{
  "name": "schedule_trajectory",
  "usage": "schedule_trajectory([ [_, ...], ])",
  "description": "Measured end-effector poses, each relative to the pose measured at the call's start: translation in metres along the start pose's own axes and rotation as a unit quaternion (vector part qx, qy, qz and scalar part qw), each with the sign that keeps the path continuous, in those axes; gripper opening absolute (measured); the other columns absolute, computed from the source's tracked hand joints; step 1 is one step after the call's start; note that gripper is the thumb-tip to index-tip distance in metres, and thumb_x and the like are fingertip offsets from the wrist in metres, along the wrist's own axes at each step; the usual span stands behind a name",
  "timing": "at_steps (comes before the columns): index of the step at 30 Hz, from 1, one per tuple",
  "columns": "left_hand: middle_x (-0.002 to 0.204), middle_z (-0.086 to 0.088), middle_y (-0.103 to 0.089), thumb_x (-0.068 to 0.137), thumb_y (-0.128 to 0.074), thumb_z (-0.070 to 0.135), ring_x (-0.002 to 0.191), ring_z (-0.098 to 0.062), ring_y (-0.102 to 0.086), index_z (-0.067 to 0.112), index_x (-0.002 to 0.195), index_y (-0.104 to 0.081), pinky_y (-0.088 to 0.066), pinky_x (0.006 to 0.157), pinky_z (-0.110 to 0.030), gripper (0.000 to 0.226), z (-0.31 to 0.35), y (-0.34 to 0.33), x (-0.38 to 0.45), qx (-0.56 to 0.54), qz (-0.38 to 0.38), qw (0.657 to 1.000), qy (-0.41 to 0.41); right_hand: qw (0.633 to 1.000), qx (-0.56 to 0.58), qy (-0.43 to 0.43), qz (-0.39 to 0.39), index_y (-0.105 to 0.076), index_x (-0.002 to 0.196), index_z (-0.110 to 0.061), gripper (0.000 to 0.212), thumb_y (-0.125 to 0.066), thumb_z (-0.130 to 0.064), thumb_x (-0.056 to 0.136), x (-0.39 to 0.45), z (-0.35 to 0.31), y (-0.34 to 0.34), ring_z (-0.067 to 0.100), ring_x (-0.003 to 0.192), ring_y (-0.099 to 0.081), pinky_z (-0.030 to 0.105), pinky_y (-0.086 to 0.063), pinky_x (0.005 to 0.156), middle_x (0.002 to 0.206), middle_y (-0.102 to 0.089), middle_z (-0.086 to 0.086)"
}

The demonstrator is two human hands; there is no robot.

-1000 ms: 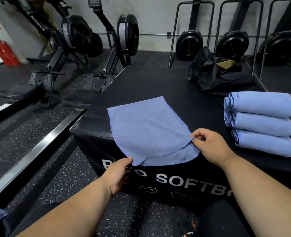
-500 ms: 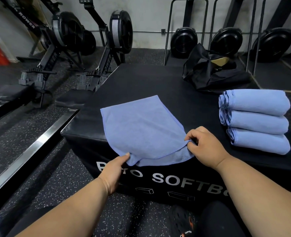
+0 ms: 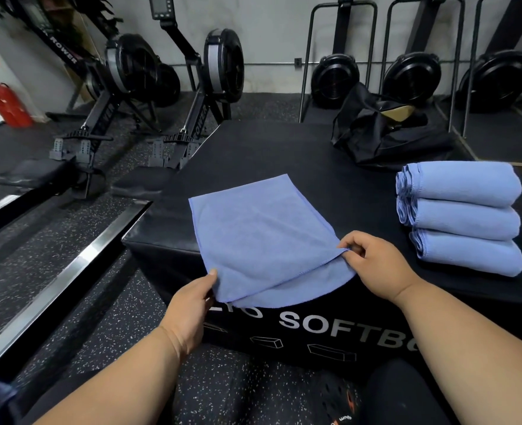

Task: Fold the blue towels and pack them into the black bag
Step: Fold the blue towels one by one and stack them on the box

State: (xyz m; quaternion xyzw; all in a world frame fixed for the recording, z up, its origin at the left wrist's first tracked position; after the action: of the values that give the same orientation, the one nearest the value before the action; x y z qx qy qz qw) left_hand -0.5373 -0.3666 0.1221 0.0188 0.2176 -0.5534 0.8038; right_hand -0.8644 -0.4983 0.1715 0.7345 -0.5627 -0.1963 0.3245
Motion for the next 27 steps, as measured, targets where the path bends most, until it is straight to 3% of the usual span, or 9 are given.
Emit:
schedule_trajectory([
  [4, 0.12, -0.001, -0.078, 0.11, -0.05, 0.03, 0.115, -0.014, -0.071, 0.011, 0.118, -0.076, -0.048, 0.101, -0.034, 0.032, 0.006, 0.007, -0.003, 0.016, 0.017, 1.0, -0.013, 0.999, 0.033, -0.006, 0.0, -0.071, 0.091, -0.035, 0.013, -0.067, -0.026, 0.098, -0.002, 0.003, 0.001, 0.007, 0.064, -0.051, 0.028, -0.046, 0.067, 0.071, -0.062, -0.01],
  [10, 0.119, -0.008, -0.078, 0.11, -0.05, 0.025, 0.114, -0.019, -0.073, 0.007, 0.118, -0.074, -0.049, 0.104, -0.04, 0.03, 0.006, 0.004, -0.01, 0.004, -0.001, 1.0, -0.001, 1.0, 0.025, -0.01, -0.01, -0.072, 0.091, -0.035, 0.014, -0.066, -0.023, 0.097, -0.004, 0.002, 0.0, 0.005, 0.062, -0.05, 0.029, -0.047, 0.066, 0.072, -0.062, -0.012],
  [16, 0.116, -0.009, -0.078, 0.108, -0.052, 0.016, 0.101, -0.019, -0.073, 0.006, 0.112, -0.076, -0.054, 0.092, -0.036, 0.026, 0.009, 0.001, -0.005, -0.035, 0.017, 0.999, 0.002, 0.999, 0.027, -0.01, -0.017, -0.072, 0.091, -0.037, 0.017, -0.066, -0.023, 0.098, -0.003, 0.002, 0.0, 0.005, 0.061, -0.048, 0.029, -0.046, 0.066, 0.072, -0.061, -0.011],
  [20, 0.116, -0.007, -0.078, 0.106, -0.054, 0.014, 0.103, -0.017, -0.073, 0.004, 0.117, -0.074, -0.054, 0.094, -0.037, 0.025, 0.013, 0.005, 0.002, -0.073, 0.03, 0.997, 0.011, 0.997, 0.069, -0.03, -0.026, -0.071, 0.092, -0.033, 0.014, -0.065, -0.025, 0.101, -0.003, 0.001, 0.002, 0.005, 0.062, -0.05, 0.024, -0.046, 0.065, 0.069, -0.061, -0.01],
  [24, 0.111, -0.006, -0.078, 0.104, -0.057, 0.011, 0.091, -0.015, -0.072, 0.006, 0.111, -0.075, -0.055, 0.09, -0.035, 0.02, 0.022, 0.01, 0.005, -0.087, 0.036, 0.995, 0.021, 0.99, 0.126, -0.041, -0.039, -0.072, 0.092, -0.024, 0.015, -0.064, -0.015, 0.101, -0.003, -0.004, 0.003, 0.008, 0.063, -0.057, 0.015, -0.047, 0.066, 0.072, -0.067, 0.008],
  [27, 0.104, -0.007, -0.08, 0.103, -0.058, 0.01, 0.085, -0.016, -0.075, 0.003, 0.112, -0.073, -0.062, 0.084, -0.036, 0.019, 0.015, 0.011, 0.009, -0.106, 0.032, 0.991, 0.074, 0.987, 0.134, -0.057, -0.062, -0.072, 0.091, -0.022, 0.021, -0.059, -0.009, 0.1, -0.004, 0.0, 0.003, 0.011, 0.069, -0.062, 0.024, -0.05, 0.074, 0.075, -0.071, 0.004],
])
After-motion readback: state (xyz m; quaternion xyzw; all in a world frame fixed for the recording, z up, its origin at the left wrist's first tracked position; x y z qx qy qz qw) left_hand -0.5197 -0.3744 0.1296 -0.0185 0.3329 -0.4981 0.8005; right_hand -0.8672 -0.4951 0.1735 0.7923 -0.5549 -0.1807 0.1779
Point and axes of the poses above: each hand's wrist, its own x-axis towards the middle knuckle, its own y-axis out of the back of the hand, z = x × y, the point moved 5 cm from there along x, towards the middle knuckle
